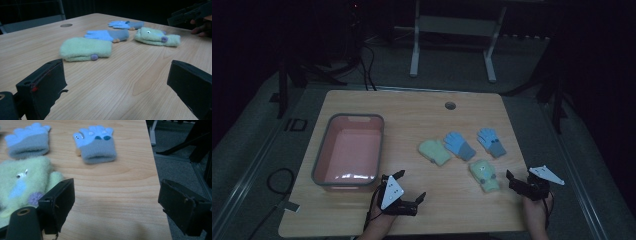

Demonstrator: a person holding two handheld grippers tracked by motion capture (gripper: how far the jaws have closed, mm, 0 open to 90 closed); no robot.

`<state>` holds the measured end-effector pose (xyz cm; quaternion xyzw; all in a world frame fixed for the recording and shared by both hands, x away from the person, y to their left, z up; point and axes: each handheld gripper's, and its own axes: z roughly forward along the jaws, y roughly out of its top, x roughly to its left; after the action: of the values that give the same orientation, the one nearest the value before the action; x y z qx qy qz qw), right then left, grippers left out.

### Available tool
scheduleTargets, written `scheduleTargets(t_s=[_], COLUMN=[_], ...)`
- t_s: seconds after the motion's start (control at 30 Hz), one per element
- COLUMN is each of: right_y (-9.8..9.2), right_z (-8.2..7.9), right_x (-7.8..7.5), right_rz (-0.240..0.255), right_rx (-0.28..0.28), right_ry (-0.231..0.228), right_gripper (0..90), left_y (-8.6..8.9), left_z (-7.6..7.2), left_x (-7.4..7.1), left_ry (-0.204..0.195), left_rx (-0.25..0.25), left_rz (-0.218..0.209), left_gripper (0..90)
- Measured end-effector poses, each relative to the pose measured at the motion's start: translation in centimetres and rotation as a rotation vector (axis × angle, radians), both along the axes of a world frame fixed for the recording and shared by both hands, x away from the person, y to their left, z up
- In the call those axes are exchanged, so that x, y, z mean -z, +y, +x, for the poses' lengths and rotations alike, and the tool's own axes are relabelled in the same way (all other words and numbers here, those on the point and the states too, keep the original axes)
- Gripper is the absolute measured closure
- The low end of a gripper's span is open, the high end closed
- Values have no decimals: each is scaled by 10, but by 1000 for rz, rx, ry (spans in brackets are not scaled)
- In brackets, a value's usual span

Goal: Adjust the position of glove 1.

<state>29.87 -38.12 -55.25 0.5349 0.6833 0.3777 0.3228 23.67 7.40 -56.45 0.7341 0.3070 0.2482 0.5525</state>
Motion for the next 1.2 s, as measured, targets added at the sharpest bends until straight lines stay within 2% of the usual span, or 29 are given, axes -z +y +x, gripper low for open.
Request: scheduleTargets(t_s=[0.17, 0.43, 0.5, 0.57, 0.63, 0.73, 0.8, 0.87, 0.9, 0.97, 1.1, 1.2], right_y=[0, 0, 0, 2, 2, 4, 4, 4, 4, 4, 13, 18], right_z=[0, 2, 2, 3, 3, 4, 5, 6, 6, 9, 10, 10], right_x=[0, 1, -1, -2, -2, -5, -11, -17, -17, -24, -30, -38], right_rz=[-5, -4, -5, -27, -15, -35, -22, 17, 17, 59, 12, 33], right_rx=[3, -19, -43, -44, -60, -51, -61, -90, -90, -126, -116, -153], right_ry=[7, 50, 72, 97, 123, 138, 160, 169, 169, 195, 193, 170], right_gripper=[139, 138, 139, 134, 126, 124, 138, 139, 139, 128, 118, 111], left_y=[-1, -1, -1, -2, -1, 0, 0, 0, 0, 0, 1, 0], left_z=[0, 0, 0, 1, 1, 1, 1, 2, 2, 1, 1, 0], left_x=[0, 0, 0, 0, 0, 0, 0, 0, 0, 0, 0, 0], left_ry=[-2, 4, 3, 6, 6, 8, 15, 19, 19, 16, 10, 3], left_rx=[0, -3, -3, -1, -2, -9, -10, -8, -8, -7, -9, -4], left_rz=[7, 7, 7, 11, 13, -2, -7, -4, -4, -7, -8, -4], left_gripper=[20, 21, 21, 21, 21, 21, 21, 21, 21, 21, 21, 21])
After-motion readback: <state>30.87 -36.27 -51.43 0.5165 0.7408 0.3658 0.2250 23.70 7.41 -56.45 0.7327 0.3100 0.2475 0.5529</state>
